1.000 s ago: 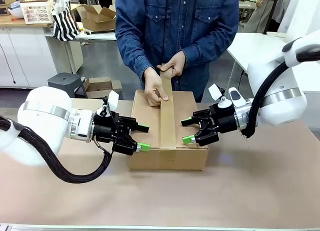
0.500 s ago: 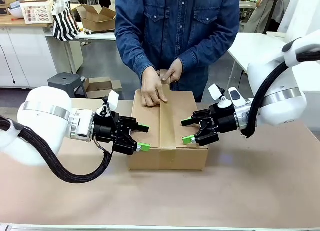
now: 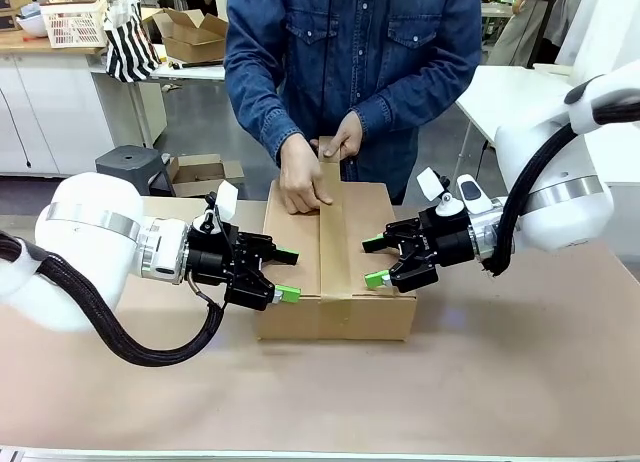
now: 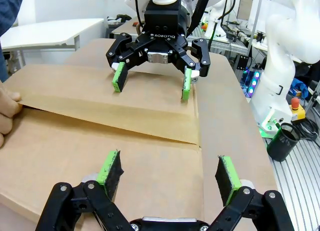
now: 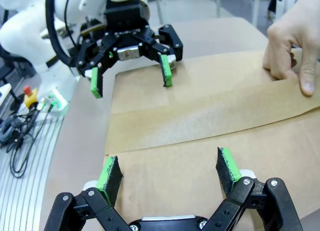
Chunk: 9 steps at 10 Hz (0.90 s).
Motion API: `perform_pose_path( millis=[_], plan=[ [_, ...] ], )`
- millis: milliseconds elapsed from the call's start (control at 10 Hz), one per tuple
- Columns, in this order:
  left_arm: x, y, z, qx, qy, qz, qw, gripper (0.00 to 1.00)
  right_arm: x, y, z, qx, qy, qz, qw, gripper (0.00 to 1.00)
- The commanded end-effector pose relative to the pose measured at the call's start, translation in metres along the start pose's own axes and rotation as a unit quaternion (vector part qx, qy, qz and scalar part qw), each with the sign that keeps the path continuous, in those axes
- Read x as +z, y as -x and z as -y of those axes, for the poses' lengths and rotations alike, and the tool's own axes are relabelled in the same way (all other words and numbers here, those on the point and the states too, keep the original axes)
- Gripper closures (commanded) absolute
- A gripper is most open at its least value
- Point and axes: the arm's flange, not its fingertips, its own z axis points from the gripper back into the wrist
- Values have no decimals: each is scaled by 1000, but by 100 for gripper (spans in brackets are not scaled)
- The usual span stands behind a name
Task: Pack the gift set into the box.
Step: Press and hold the closed box until the human finishes sealing it.
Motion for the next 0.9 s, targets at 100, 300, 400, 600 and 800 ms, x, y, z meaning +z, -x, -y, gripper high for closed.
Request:
perform_pose_path(
  millis=[100,300,400,600,800],
  plan=[
    [0,2,3,-7,0,-4,1000,0,0,2,-1,0,0,-3,1000,0],
    [0,2,3,-7,0,-4,1000,0,0,2,-1,0,0,-3,1000,0],
    [0,2,3,-7,0,-4,1000,0,0,2,-1,0,0,-3,1000,0],
    [0,2,3,-7,0,-4,1000,0,0,2,-1,0,0,-3,1000,0],
    [0,2,3,-7,0,-4,1000,0,0,2,-1,0,0,-3,1000,0]
  ],
)
